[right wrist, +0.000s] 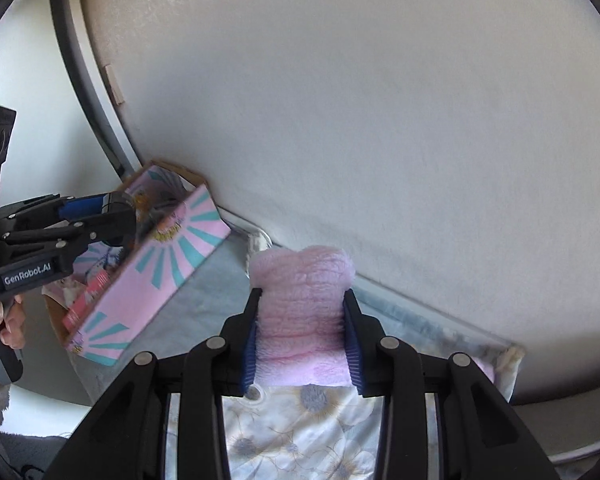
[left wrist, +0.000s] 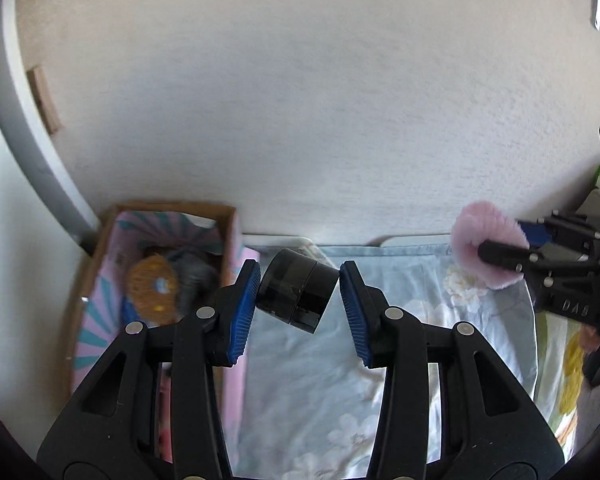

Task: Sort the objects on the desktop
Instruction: 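Carry black jar and pink slipper into the cardboard box and release both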

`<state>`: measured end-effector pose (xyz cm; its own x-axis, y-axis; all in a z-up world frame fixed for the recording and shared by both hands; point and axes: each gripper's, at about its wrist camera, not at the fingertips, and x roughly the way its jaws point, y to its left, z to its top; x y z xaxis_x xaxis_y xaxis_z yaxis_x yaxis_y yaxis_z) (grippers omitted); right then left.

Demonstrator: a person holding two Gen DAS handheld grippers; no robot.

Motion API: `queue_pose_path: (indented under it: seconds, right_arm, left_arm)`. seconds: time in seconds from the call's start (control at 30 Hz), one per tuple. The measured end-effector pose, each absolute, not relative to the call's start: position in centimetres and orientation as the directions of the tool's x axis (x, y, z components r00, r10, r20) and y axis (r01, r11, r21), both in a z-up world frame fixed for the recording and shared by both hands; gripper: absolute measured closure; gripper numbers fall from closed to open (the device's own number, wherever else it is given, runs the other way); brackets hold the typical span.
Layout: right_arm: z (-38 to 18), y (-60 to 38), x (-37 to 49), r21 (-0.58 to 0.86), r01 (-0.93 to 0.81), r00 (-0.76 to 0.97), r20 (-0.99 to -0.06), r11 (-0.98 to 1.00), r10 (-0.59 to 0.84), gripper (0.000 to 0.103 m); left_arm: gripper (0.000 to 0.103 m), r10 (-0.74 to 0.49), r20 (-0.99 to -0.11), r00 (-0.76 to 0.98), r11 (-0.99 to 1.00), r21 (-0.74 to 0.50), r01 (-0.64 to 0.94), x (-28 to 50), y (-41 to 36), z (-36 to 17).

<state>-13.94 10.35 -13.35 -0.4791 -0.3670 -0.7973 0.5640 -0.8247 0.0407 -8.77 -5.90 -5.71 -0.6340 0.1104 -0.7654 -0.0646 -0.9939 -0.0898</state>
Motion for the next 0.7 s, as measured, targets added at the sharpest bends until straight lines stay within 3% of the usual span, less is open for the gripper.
queue_pose_path:
  seconds: [0.37,0.7]
  right_arm:
    - [-9.8,2.2,-16.0,0.035,0.692,-0.406,-0.808,-0.722,-0.428,0.069]
    - [-11.6,-6.7,-16.9,0.077,0.788,-0.257,-0.86,-0.611,-0.441,0.069]
  left_arm:
    - [0.065,0.08,-0.805,-0.587,-0.992,-0.123,0.034,-8.6,-12.8,-4.9]
    - [0.065,0.05,-0.854,-0.517,-0.988,-0.119,0.1,-6.3,-17.9,-8.2]
